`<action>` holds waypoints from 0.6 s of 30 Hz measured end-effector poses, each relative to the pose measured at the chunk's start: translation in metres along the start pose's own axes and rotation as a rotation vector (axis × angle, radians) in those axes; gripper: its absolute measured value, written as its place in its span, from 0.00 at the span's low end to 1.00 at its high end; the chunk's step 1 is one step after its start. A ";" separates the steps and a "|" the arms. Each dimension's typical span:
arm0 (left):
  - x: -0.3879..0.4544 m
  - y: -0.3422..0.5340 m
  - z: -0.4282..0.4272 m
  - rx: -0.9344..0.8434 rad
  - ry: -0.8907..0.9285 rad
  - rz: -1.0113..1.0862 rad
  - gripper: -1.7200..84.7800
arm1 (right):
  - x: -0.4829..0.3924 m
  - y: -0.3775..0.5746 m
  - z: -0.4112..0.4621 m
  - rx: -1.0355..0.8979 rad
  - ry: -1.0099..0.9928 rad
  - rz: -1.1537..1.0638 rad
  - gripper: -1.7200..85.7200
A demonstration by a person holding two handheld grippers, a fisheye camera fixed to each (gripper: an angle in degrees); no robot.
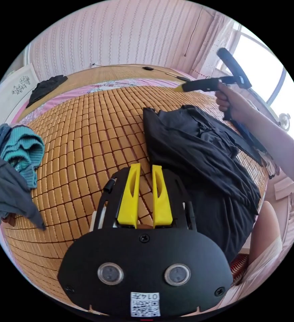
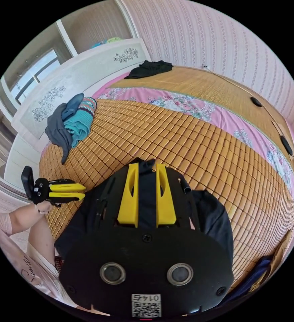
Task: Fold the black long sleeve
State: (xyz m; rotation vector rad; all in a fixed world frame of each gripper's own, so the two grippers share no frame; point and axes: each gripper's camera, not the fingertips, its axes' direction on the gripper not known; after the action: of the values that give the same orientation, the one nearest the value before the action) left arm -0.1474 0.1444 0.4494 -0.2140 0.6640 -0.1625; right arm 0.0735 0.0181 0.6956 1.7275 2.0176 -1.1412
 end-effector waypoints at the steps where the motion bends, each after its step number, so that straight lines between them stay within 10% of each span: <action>1: 0.003 0.006 -0.009 0.023 -0.038 0.017 0.09 | -0.002 0.015 -0.012 0.001 0.011 -0.008 0.11; 9: 0.095 0.090 -0.026 -0.103 0.254 0.202 0.08 | -0.029 0.285 -0.091 -0.318 0.066 0.378 0.11; 18: 0.152 0.134 0.012 -0.261 0.220 0.240 0.08 | -0.045 0.361 -0.135 -0.256 -0.051 0.536 0.03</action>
State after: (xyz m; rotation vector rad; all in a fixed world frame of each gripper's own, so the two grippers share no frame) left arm -0.0111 0.2423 0.3352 -0.3681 0.9241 0.1340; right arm 0.4562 0.0751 0.6718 1.9068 1.4536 -0.7089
